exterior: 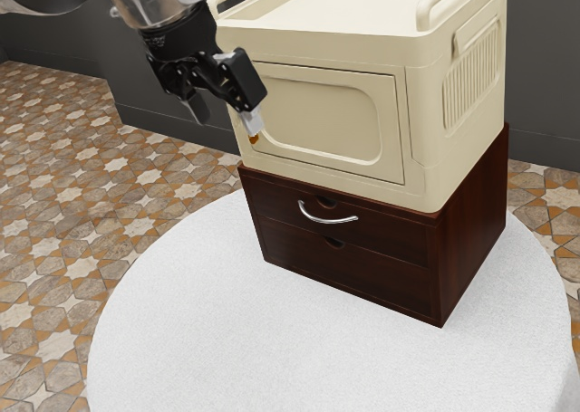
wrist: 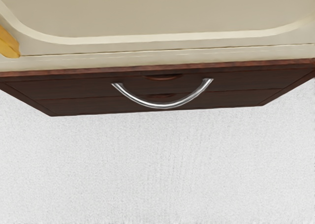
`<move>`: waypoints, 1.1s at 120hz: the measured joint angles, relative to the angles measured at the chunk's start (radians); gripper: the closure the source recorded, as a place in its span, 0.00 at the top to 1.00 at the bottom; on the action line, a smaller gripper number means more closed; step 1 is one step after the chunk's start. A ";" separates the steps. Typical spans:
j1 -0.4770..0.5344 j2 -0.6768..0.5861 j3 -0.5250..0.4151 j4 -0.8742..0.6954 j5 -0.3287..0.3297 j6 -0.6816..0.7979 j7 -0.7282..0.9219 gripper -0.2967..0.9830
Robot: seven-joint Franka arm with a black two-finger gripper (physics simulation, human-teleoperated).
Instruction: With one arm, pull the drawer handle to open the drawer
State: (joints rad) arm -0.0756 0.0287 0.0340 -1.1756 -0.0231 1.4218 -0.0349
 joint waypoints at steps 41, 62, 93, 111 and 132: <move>0.116 -0.156 -0.026 -0.345 0.050 0.091 0.192 0.77; 0.103 -0.201 -0.053 -0.532 0.135 0.359 0.379 0.77; 0.098 -0.228 -0.062 -0.655 0.155 0.592 0.675 0.77; 0.089 -0.263 -0.063 -0.749 0.162 0.661 0.800 0.77; 0.036 -0.258 -0.077 -0.793 0.170 0.685 0.909 0.77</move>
State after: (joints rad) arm -0.0395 -0.2289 -0.0432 -1.9690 0.1465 2.1066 0.8737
